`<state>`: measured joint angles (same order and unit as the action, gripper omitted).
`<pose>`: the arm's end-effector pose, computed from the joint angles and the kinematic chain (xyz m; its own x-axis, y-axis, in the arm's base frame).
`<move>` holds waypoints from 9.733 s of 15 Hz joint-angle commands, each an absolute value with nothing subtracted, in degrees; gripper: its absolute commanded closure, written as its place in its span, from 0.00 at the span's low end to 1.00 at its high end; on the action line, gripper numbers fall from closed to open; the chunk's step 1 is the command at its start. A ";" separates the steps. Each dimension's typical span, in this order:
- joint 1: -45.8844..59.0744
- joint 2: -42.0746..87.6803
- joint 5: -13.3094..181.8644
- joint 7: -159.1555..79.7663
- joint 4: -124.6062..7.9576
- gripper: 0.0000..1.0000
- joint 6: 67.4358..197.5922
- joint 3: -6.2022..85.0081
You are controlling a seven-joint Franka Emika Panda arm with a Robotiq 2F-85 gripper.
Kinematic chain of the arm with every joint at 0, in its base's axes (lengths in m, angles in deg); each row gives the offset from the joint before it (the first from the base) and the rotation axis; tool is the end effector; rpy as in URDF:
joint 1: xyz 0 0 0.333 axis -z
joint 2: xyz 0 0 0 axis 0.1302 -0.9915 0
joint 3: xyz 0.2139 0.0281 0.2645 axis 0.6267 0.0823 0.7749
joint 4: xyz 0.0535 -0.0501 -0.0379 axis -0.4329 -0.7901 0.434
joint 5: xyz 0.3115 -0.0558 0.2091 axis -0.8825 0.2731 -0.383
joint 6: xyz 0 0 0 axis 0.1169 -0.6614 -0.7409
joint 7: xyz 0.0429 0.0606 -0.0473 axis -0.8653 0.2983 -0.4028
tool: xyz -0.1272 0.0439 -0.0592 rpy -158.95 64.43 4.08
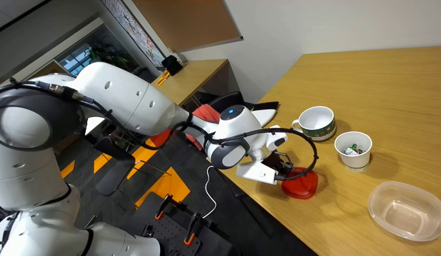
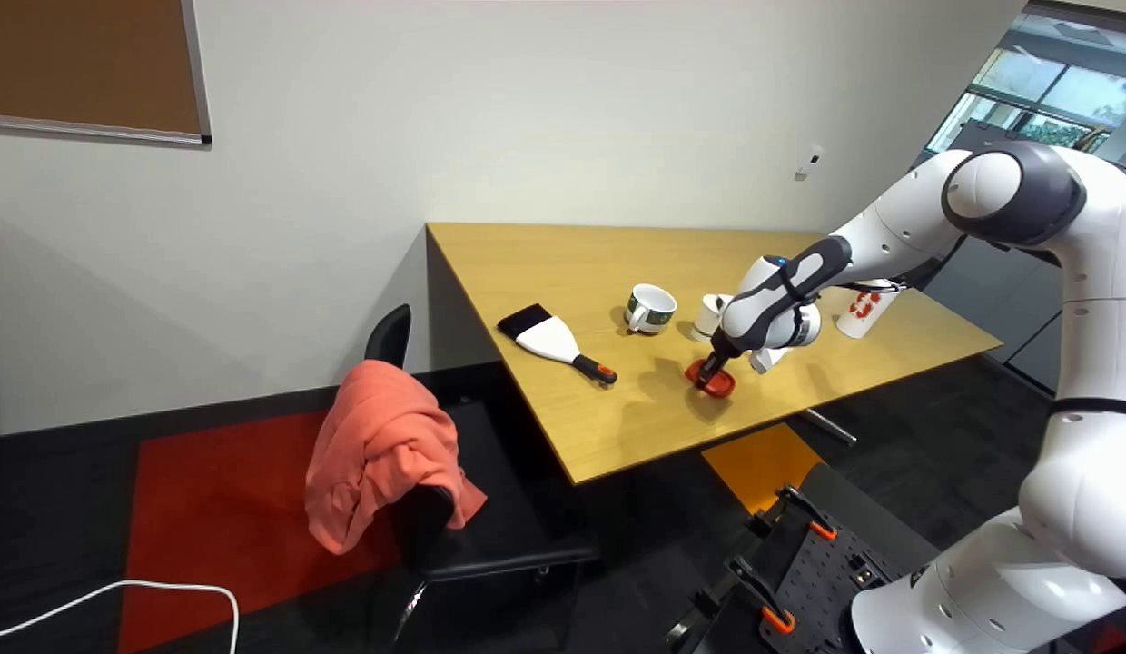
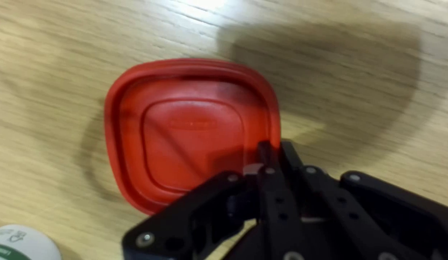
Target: Put the red lid on the lunchbox, move the cup to the left, and then move the mug to the right
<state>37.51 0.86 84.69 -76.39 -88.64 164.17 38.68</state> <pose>0.4733 -0.3270 0.0883 0.9988 0.0322 0.0368 0.0281 -0.9941 0.1049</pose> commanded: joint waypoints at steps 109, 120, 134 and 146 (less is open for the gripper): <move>56.53 5.66 76.04 -102.67 -71.95 0.00 154.73 48.98; 55.48 0.31 75.38 -102.75 -68.25 0.00 155.38 48.75; 51.76 -5.37 76.64 -98.57 -62.11 0.25 155.20 47.06; 49.28 -7.12 77.59 -97.06 -59.52 1.00 154.04 44.01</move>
